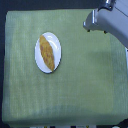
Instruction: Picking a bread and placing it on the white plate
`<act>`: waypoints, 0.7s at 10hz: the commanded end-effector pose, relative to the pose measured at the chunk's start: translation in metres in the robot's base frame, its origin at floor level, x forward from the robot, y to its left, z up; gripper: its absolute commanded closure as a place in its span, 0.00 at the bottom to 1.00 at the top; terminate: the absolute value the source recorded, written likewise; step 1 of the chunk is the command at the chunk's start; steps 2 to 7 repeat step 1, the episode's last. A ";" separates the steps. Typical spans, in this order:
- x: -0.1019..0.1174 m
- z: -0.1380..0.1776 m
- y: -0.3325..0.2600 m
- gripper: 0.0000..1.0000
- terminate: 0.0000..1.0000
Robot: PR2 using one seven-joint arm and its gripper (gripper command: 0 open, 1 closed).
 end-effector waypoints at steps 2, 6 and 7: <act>-0.002 0.001 -0.016 0.00 1.00; -0.002 0.001 -0.016 0.00 1.00; -0.002 0.001 -0.016 0.00 1.00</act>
